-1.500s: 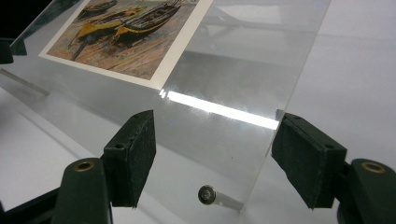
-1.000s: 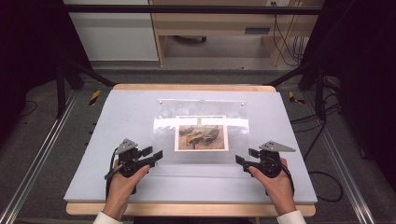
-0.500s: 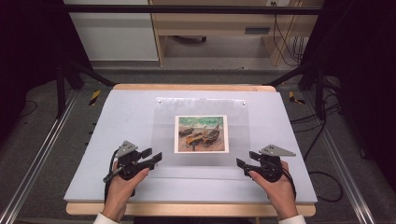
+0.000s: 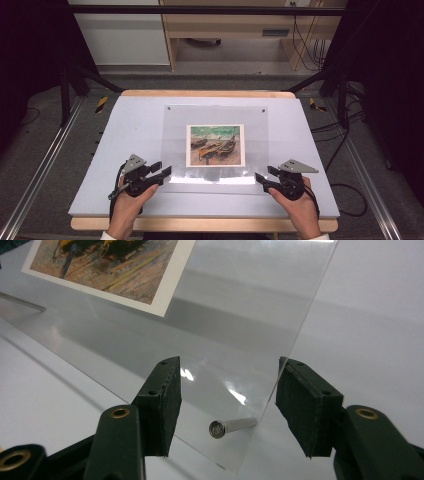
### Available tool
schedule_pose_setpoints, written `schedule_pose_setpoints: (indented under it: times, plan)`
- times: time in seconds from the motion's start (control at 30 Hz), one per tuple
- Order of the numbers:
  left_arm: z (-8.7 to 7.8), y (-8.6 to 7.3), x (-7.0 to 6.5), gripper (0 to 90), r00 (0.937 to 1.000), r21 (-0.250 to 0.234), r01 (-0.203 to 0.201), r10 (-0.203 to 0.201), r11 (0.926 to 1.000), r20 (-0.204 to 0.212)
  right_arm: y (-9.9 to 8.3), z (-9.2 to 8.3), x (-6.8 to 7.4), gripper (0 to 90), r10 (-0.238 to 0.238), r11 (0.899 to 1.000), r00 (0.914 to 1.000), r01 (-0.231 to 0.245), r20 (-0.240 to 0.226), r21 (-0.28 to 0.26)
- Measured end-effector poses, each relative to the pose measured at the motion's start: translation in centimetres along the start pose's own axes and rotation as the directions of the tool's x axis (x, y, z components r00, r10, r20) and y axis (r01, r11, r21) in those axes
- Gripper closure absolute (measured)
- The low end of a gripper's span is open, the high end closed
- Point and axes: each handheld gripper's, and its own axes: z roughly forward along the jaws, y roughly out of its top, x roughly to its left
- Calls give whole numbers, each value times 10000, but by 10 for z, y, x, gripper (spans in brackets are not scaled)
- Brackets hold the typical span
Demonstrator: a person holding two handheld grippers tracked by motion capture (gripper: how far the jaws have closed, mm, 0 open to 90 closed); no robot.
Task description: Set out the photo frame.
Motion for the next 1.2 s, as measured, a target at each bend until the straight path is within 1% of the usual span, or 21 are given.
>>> schedule_pose_setpoints:
  times: [0.1, 0.17, 0.33, 0.5, 0.53, 0.57, 0.63, 0.83, 1.0, 1.2]
  plan:
    - [-3, -2, -2, 537, 9999, 34, -90, 90, 10000, -69, -2, -3, 1, 471, -101, 9999, 9999, 101, 66, -10]
    - [-4, -2, -2, 542, 9999, 44, -141, 141, 9999, -87, -2, -3, 2, 480, -51, 10000, 10000, 51, 76, 25]
    - [-7, -5, -3, 577, 9999, 34, -107, 107, 9999, -105, -5, -7, 3, 524, -69, 10000, 9999, 69, 154, 24]
    - [-12, -8, -8, 613, 9994, 156, -103, 108, 9998, -315, -8, -12, 4, 586, -24, 10000, 9998, 22, 195, 91]
    - [-12, -8, -8, 619, 9994, 156, -103, 108, 9998, -315, -8, -12, 4, 586, -24, 10000, 9998, 22, 195, 91]
    - [-14, -9, -9, 628, 9992, 221, -140, 148, 9997, -374, -9, -13, 4, 608, -49, 9999, 9998, 47, 199, 125]
    - [-15, -10, -10, 638, 9990, 241, -165, 175, 9996, -418, -11, -15, 5, 623, -21, 9999, 9997, 18, 227, 135]
    - [-18, -11, -11, 664, 9990, 314, -115, 128, 9994, -420, -12, -17, 7, 653, 107, 9996, 9995, -114, 285, 262]
    - [-20, -14, -12, 693, 9990, 421, -83, 102, 9991, -445, -15, -19, 7, 684, 114, 9993, 9995, -124, 289, 343]
    - [-23, -17, -14, 711, 9984, 559, -214, 243, 9982, -519, -18, -21, 9, 699, 51, 9990, 9995, -65, 316, 446]
